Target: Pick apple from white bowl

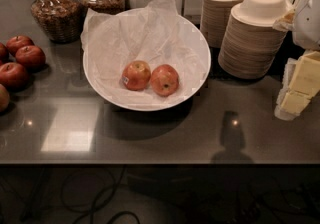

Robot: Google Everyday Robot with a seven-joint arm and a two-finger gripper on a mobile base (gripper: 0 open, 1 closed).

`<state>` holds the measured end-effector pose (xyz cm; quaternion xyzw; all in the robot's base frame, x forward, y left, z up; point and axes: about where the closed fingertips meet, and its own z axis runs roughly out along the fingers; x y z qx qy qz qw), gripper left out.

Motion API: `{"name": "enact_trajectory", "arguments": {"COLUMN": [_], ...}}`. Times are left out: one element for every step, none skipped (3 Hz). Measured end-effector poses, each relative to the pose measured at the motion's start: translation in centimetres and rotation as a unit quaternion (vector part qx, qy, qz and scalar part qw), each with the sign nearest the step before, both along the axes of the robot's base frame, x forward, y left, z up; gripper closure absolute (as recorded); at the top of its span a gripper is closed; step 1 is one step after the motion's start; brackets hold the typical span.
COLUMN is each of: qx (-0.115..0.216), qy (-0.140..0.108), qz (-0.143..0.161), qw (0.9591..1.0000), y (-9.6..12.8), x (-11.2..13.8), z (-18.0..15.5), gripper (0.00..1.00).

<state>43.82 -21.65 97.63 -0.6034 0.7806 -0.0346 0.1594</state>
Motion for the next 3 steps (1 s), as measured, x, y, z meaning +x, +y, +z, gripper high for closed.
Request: {"name": "enact_trajectory", "arguments": {"qx": [0.015,0.015,0.053], "qy": [-0.002,-0.005,-0.014], "qz": [0.006,0.006,0.01], "qw": [0.9999,0.9999,0.9985], "y": [1.4,1.4,3.2], "x": [1.9,1.9,2.9], "z": [-1.2,-1.1,-2.2], "gripper": [0.0,0.0,0.0]}}
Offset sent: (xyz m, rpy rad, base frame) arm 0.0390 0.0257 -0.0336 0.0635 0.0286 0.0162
